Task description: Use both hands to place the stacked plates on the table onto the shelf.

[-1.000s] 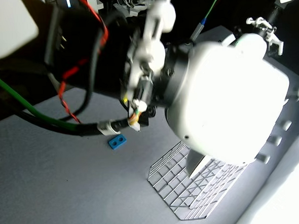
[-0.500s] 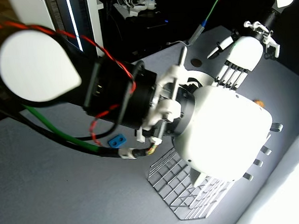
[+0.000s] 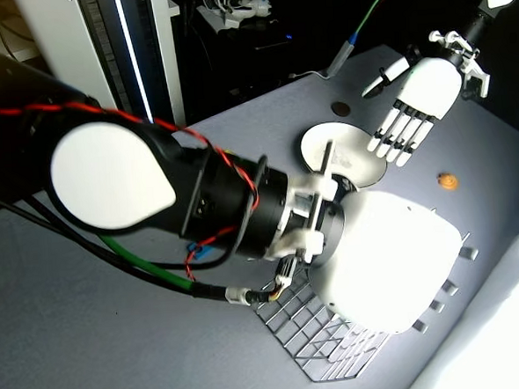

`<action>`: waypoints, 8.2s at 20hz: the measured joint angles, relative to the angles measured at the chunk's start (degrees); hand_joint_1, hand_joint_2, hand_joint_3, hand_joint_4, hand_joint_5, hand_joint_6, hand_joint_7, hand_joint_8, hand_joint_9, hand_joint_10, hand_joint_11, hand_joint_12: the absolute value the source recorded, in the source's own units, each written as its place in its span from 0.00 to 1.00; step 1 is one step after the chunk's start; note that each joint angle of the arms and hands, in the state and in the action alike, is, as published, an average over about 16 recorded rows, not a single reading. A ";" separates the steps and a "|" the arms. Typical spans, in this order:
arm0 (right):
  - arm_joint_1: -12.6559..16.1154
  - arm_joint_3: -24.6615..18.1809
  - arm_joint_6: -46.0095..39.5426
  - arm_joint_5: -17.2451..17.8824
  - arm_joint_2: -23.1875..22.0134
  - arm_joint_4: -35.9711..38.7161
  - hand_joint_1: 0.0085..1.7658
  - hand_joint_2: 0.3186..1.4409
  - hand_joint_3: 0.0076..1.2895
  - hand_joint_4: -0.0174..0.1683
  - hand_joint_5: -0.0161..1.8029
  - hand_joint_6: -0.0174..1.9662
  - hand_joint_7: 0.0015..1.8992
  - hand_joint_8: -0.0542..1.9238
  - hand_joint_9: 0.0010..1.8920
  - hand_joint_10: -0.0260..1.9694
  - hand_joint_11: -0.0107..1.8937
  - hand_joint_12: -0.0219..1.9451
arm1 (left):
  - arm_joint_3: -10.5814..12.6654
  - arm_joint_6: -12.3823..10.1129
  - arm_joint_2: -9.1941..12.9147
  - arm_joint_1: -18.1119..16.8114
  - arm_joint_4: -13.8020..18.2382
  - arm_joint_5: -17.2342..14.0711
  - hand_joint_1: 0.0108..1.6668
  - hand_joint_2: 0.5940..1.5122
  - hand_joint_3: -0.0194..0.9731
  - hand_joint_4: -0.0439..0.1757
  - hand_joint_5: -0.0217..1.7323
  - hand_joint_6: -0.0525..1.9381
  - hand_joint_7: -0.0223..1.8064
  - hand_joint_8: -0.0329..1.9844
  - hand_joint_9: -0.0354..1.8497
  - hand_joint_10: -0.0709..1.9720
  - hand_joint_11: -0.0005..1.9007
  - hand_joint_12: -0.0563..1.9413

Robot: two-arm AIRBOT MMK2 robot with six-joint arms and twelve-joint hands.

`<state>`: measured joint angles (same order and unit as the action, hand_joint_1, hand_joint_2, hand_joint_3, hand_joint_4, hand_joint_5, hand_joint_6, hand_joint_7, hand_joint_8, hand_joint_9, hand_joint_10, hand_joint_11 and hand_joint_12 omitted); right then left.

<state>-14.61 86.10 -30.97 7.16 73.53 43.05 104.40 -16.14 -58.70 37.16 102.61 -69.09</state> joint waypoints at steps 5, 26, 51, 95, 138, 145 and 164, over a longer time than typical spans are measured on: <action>-1.79 1.72 0.66 1.47 0.86 -1.25 0.75 0.61 0.01 0.06 0.50 0.43 0.57 0.36 0.57 0.34 0.50 0.39 | -0.33 -0.15 0.33 -0.08 0.04 -0.64 0.00 0.65 0.04 0.19 0.13 0.03 0.12 0.02 0.10 0.04 0.01 0.12; -0.33 -2.11 10.65 6.30 -1.86 -2.16 0.59 0.63 0.01 0.08 0.39 0.02 0.38 0.03 0.37 0.01 0.18 0.47 | -0.79 -0.19 0.70 1.41 0.66 0.13 0.00 0.64 0.04 0.20 0.12 0.03 0.11 0.02 0.09 0.04 0.01 0.10; -0.59 -32.27 75.05 5.10 -7.96 -13.44 0.61 0.62 0.01 0.12 0.30 0.02 0.28 0.03 0.27 0.01 0.09 0.45 | -0.98 -2.31 -0.48 6.18 -0.52 4.57 0.00 0.65 0.04 0.19 0.12 0.03 0.07 0.01 0.11 0.04 0.01 0.19; 1.20 -46.22 77.74 -1.22 -24.30 -28.05 0.71 0.53 0.01 0.10 0.02 0.02 0.01 0.03 0.01 0.01 0.02 0.02 | -8.01 -2.54 2.09 2.36 1.89 1.47 0.00 0.64 0.04 0.18 0.14 0.03 0.14 0.02 0.12 0.04 0.01 0.23; 0.62 -46.89 78.04 -1.14 -24.44 -28.05 0.68 0.55 0.01 0.10 0.02 0.02 0.01 0.03 0.01 0.01 0.02 0.02 | -1.64 2.93 4.05 8.68 2.10 -5.92 0.01 0.64 0.04 0.19 0.13 0.03 0.12 0.02 0.11 0.03 0.01 0.21; -2.19 -45.48 80.29 0.57 -21.83 -28.06 0.67 0.54 0.01 0.10 0.02 0.02 0.01 0.03 0.01 0.01 0.02 0.02 | -2.48 3.15 3.72 9.30 2.44 -4.44 0.01 0.64 0.04 0.19 0.13 0.03 0.13 0.02 0.11 0.03 0.01 0.23; -11.25 -24.00 90.61 6.03 6.28 -28.13 0.71 0.53 0.01 0.10 0.03 0.02 0.01 0.03 0.01 0.01 0.01 0.02 | -4.24 3.25 3.10 9.90 3.46 -3.85 0.01 0.64 0.04 0.18 0.12 0.02 0.12 0.02 0.11 0.04 0.01 0.20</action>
<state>-25.86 62.11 59.63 13.19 79.81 14.92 100.16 -12.89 -55.60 47.07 106.07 -72.93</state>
